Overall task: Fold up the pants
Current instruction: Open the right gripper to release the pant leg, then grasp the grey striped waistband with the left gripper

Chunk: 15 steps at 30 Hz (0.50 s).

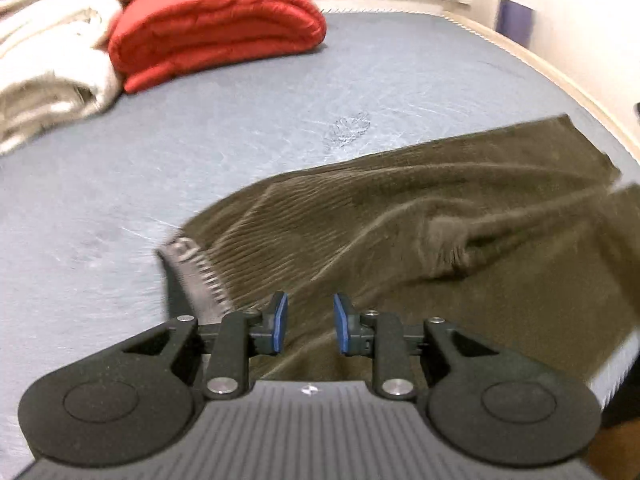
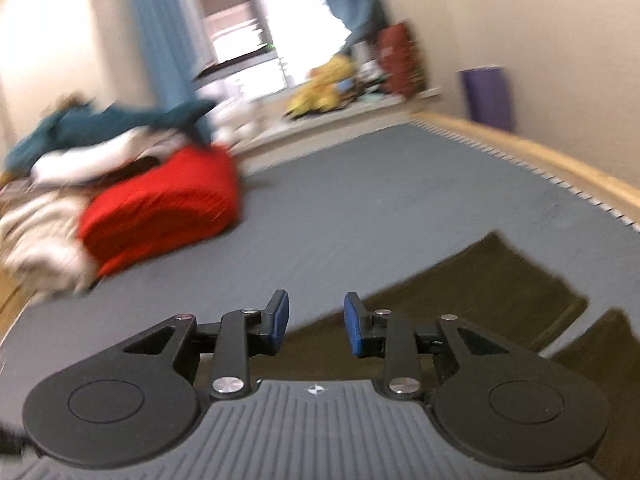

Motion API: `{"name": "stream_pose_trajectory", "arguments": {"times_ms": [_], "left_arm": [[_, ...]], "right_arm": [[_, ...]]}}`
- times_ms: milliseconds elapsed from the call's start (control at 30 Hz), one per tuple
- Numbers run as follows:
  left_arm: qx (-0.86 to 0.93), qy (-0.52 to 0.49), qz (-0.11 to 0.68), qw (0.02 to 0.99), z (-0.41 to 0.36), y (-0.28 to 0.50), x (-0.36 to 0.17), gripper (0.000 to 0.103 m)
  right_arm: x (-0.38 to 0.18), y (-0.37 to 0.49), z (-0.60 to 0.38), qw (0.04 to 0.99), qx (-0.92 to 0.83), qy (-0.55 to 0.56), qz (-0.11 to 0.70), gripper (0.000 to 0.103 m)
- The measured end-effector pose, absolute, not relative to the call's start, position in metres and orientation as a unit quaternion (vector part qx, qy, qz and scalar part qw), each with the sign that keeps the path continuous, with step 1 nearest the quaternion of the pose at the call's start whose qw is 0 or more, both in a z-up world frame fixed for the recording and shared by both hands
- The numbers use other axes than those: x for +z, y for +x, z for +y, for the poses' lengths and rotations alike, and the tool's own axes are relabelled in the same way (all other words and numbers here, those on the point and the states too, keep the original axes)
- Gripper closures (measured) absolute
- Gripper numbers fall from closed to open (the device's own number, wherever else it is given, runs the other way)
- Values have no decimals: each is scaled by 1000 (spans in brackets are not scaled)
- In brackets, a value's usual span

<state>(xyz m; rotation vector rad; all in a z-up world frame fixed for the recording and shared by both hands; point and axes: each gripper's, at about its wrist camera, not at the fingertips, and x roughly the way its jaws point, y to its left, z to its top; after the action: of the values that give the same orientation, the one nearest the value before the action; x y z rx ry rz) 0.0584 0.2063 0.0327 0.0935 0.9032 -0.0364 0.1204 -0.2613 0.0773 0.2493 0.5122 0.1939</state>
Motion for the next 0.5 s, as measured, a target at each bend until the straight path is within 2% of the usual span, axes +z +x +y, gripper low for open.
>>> {"name": "stream_pose_trajectory", "arguments": {"times_ms": [100, 200, 233, 300, 367, 433, 500], "left_arm": [[-28, 64, 422, 904, 220, 16, 34, 69], [-9, 18, 433, 901, 245, -17, 7, 68], [7, -9, 441, 897, 255, -25, -7, 68], [26, -15, 518, 855, 268, -27, -37, 69], [52, 5, 518, 854, 273, -31, -41, 68], [52, -22, 531, 845, 281, -31, -46, 65], [65, -38, 555, 828, 285, -30, -53, 57]], "right_arm": [[64, 72, -232, 942, 141, 88, 293, 70], [40, 45, -204, 917, 174, 54, 356, 70], [31, 36, -198, 907, 179, 43, 378, 70], [18, 13, -181, 891, 200, 25, 407, 70], [0, 2, -164, 876, 213, -13, 433, 70], [-14, -9, -153, 868, 212, -44, 446, 70], [-29, -13, -144, 854, 220, -66, 468, 70]]}}
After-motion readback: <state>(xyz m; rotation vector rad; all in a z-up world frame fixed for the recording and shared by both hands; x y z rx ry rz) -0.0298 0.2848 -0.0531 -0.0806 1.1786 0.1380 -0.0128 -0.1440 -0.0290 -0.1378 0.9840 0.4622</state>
